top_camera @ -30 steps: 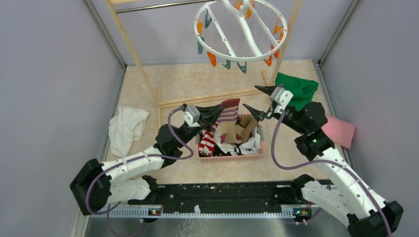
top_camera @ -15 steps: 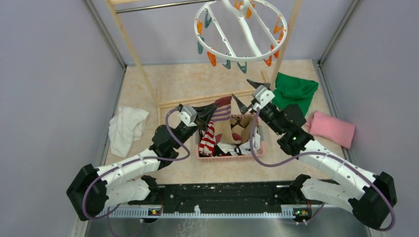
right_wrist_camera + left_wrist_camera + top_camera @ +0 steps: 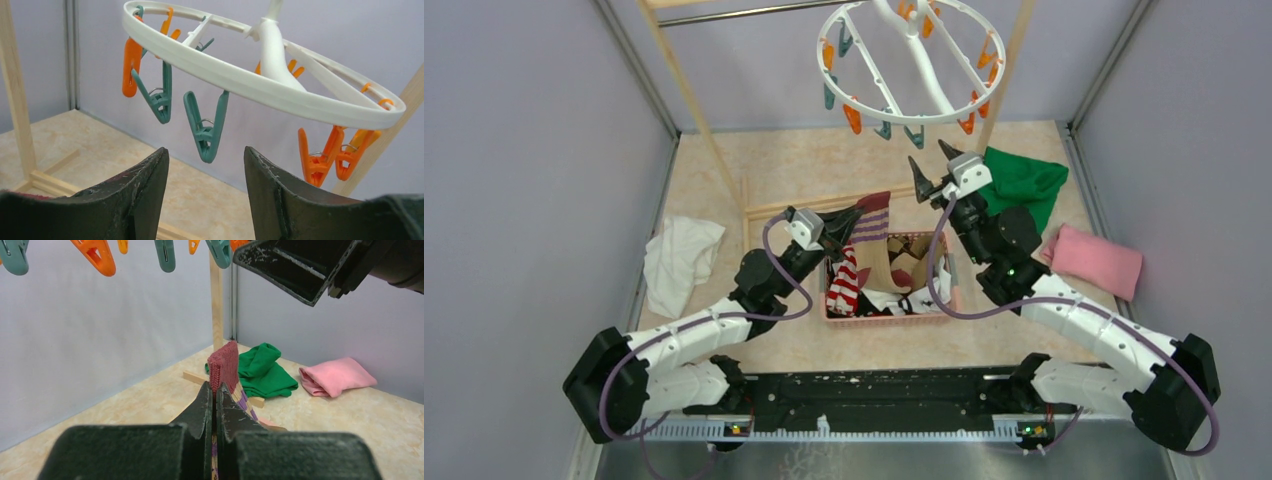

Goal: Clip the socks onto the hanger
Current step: Open the clamp at the hanger.

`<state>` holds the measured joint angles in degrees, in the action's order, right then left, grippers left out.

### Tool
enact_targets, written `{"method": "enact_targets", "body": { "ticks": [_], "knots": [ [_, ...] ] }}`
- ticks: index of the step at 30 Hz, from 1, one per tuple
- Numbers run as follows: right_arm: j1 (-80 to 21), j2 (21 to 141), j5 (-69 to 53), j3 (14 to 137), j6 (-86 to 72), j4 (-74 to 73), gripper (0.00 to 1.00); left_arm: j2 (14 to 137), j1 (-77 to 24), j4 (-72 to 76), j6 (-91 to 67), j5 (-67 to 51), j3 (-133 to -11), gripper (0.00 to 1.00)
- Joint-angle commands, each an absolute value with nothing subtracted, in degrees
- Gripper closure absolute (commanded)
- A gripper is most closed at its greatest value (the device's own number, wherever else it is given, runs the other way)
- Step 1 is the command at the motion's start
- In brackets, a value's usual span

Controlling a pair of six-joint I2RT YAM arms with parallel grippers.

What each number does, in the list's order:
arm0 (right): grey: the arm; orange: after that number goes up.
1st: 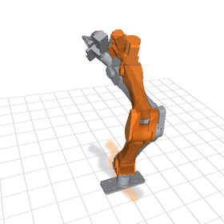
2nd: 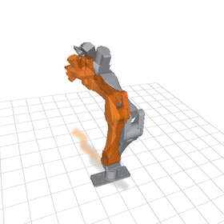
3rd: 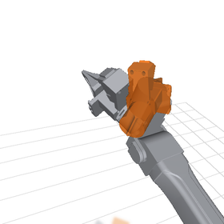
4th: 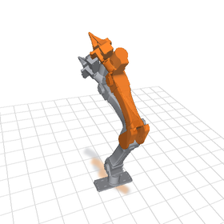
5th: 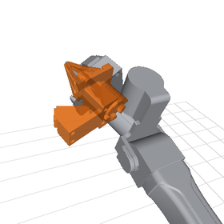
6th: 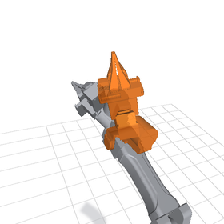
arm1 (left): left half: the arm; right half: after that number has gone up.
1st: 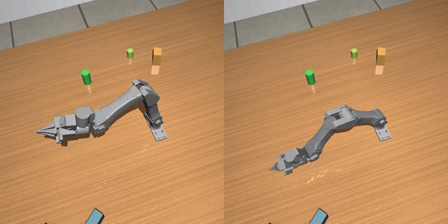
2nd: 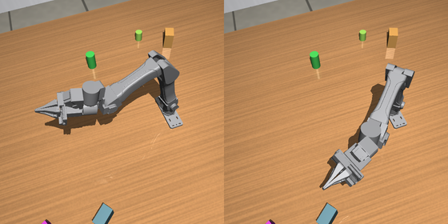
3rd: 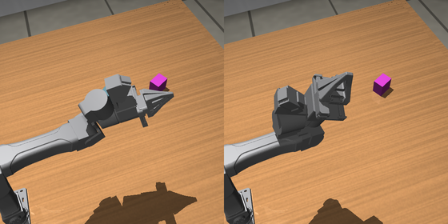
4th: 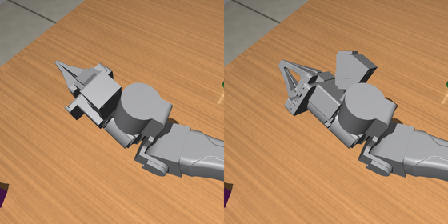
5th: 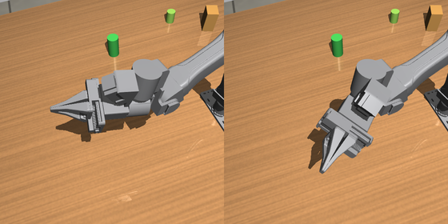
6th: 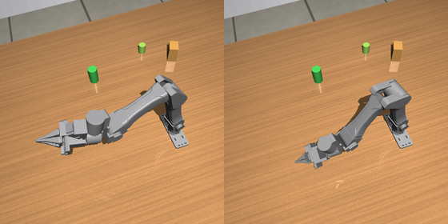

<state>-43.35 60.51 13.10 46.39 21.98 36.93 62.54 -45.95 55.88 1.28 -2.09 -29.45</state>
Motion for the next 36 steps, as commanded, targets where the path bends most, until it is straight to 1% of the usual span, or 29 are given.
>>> {"method": "enact_targets", "body": {
  "ticks": [1, 7, 20, 36],
  "knots": [
    [-44.0, 61.32, 13.97, 49.05, 24.65, 42.42, 0.43, 62.93, -45.69, 60.53, 0.11, -3.19, -30.17, 1.0],
    [-43.99, 63.91, 13.96, 49.89, 25.86, 45.65, 0.38, 62.86, -45.64, 60.98, 0.09, -3.41, -29.89, 1.0],
    [-43.96, 70.35, 15.53, 53.65, 30.62, 52.34, 0.37, 63.55, -44.55, 62.37, 0.09, -4.49, -29.62, 1.0],
    [-43.99, 73.64, 15.74, 56.81, 30.12, 53.17, 0.47, 63.28, -42.5, 63.45, -2.44, -6.13, -28.75, 1.0]
  ]
}}
